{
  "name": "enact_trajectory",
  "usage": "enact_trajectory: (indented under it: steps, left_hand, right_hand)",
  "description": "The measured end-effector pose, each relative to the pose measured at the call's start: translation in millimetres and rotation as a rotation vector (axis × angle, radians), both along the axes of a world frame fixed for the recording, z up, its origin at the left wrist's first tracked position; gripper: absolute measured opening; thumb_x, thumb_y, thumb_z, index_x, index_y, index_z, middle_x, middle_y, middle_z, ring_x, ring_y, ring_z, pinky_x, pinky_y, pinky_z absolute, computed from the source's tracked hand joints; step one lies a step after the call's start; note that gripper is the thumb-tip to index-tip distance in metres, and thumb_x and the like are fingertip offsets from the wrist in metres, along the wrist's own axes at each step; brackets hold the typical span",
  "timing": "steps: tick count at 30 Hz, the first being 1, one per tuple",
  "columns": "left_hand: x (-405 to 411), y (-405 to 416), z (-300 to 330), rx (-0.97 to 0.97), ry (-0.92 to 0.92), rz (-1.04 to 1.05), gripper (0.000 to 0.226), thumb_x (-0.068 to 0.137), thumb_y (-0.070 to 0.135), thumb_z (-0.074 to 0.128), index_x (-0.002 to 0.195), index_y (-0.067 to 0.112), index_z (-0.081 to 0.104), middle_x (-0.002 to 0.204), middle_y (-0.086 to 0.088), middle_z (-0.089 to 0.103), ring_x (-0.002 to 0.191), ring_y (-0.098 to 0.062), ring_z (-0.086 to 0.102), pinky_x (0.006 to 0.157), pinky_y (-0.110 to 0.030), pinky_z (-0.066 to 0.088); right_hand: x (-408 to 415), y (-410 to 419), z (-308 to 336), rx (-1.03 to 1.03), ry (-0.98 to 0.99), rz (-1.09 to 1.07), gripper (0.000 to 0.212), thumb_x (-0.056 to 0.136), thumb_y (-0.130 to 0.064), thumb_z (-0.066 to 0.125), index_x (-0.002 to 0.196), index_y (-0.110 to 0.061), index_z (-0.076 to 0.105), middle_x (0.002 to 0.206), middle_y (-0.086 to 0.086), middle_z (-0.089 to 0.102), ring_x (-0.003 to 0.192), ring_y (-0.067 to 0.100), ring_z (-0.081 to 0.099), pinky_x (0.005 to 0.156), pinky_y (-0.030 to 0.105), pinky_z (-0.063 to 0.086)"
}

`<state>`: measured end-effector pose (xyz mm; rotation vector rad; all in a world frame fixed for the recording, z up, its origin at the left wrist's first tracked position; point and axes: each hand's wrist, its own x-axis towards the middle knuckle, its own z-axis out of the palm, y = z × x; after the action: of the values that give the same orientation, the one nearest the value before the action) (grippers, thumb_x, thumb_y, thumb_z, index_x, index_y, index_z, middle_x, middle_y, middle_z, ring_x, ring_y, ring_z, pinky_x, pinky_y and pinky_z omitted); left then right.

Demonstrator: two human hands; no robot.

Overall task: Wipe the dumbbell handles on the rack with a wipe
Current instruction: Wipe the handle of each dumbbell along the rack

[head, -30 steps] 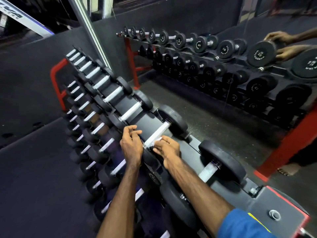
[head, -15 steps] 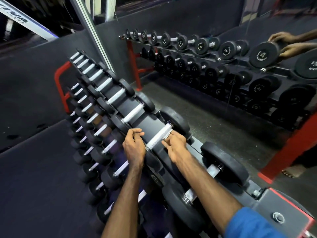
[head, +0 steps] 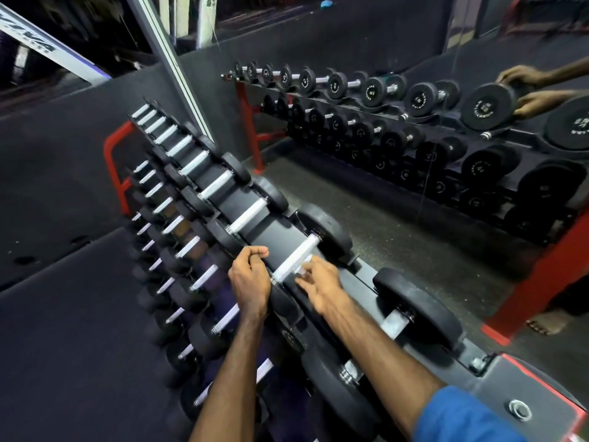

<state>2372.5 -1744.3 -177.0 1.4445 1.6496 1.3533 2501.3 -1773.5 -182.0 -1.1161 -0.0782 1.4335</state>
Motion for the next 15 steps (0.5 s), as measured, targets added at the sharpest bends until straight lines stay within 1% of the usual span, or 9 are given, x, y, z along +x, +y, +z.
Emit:
enact_trajectory:
  steps: [2, 3, 5, 7, 9, 10, 12, 14, 15]
  left_hand:
    - [1, -1, 1, -0.002, 0.003, 0.007, 0.031, 0.082, 0.02, 0.045, 0.086, 0.026, 0.075, 0.089, 0.013, 0.078, 0.094, -0.018, 0.072, 0.093, -0.042, 0.056]
    - [1, -1, 0, 0.001, 0.004, 0.009, 0.031, 0.082, 0.02, 0.045, 0.086, 0.026, 0.075, 0.089, 0.013, 0.079, 0.093, -0.018, 0.072, 0.092, -0.042, 0.056]
    - [0, 1, 0, 0.003, -0.004, 0.007, 0.031, 0.083, 0.021, 0.045, 0.086, 0.026, 0.075, 0.09, 0.013, 0.079, 0.094, -0.018, 0.072, 0.093, -0.042, 0.057]
    - [0, 2, 1, -0.003, -0.008, 0.003, 0.031, 0.083, 0.02, 0.045, 0.087, 0.024, 0.076, 0.091, 0.013, 0.079, 0.094, -0.018, 0.072, 0.094, -0.042, 0.057]
    - [-1, 1, -1, 0.002, 0.003, -0.002, 0.031, 0.083, 0.02, 0.045, 0.088, 0.024, 0.076, 0.091, 0.012, 0.079, 0.094, -0.017, 0.073, 0.094, -0.043, 0.057]
    - [0, 1, -1, 0.007, 0.007, -0.005, 0.031, 0.083, 0.02, 0.045, 0.088, 0.024, 0.076, 0.09, 0.013, 0.079, 0.094, -0.017, 0.073, 0.094, -0.044, 0.057]
    - [0, 1, -1, 0.014, 0.011, -0.002, 0.031, 0.083, 0.021, 0.045, 0.087, 0.025, 0.075, 0.09, 0.013, 0.079, 0.094, -0.018, 0.073, 0.093, -0.044, 0.057]
    - [1, 1, 0, 0.01, 0.01, 0.006, 0.031, 0.083, 0.021, 0.044, 0.087, 0.026, 0.075, 0.09, 0.014, 0.078, 0.094, -0.017, 0.072, 0.092, -0.043, 0.057]
    - [1, 1, 0, 0.01, 0.005, 0.008, 0.031, 0.083, 0.021, 0.044, 0.087, 0.026, 0.075, 0.09, 0.014, 0.078, 0.094, -0.017, 0.072, 0.092, -0.042, 0.057]
  right_hand:
    - [11, 18, 5, -0.007, 0.055, -0.069, 0.018, 0.091, 0.007, 0.065, 0.093, -0.011, 0.064, 0.074, 0.008, 0.058, 0.062, 0.015, 0.053, 0.065, 0.03, 0.049]
    - [11, 23, 6, -0.005, 0.053, -0.062, 0.019, 0.089, 0.003, 0.07, 0.1, -0.011, 0.063, 0.075, 0.008, 0.058, 0.061, 0.014, 0.053, 0.06, 0.028, 0.046]
    - [0, 28, 3, 0.018, 0.026, 0.04, 0.03, 0.085, -0.003, 0.079, 0.108, -0.012, 0.062, 0.079, 0.008, 0.062, 0.061, 0.015, 0.057, 0.053, 0.025, 0.045]
    - [-15, 27, 2, 0.04, 0.056, 0.137, 0.034, 0.082, -0.007, 0.085, 0.107, -0.011, 0.063, 0.081, 0.012, 0.065, 0.067, 0.02, 0.062, 0.059, 0.031, 0.053]
    - [-19, 33, 3, 0.041, 0.058, 0.117, 0.026, 0.082, -0.006, 0.085, 0.097, -0.007, 0.064, 0.073, 0.013, 0.064, 0.063, 0.022, 0.061, 0.064, 0.037, 0.053]
    - [-15, 37, 6, 0.033, 0.05, 0.07, 0.023, 0.083, -0.004, 0.084, 0.093, -0.006, 0.063, 0.066, 0.012, 0.062, 0.058, 0.021, 0.06, 0.061, 0.036, 0.052]
    - [-5, 50, 9, 0.01, 0.066, -0.045, 0.022, 0.083, 0.001, 0.08, 0.092, -0.003, 0.06, 0.058, 0.012, 0.059, 0.047, 0.02, 0.059, 0.052, 0.032, 0.051]
    - [-2, 54, 6, -0.009, 0.034, -0.092, 0.017, 0.083, 0.001, 0.074, 0.088, -0.003, 0.059, 0.055, 0.011, 0.06, 0.045, 0.02, 0.061, 0.049, 0.029, 0.05]
    - [-6, 51, 5, -0.007, -0.005, -0.058, 0.013, 0.083, 0.0, 0.072, 0.083, -0.004, 0.059, 0.057, 0.011, 0.062, 0.048, 0.02, 0.064, 0.049, 0.027, 0.049]
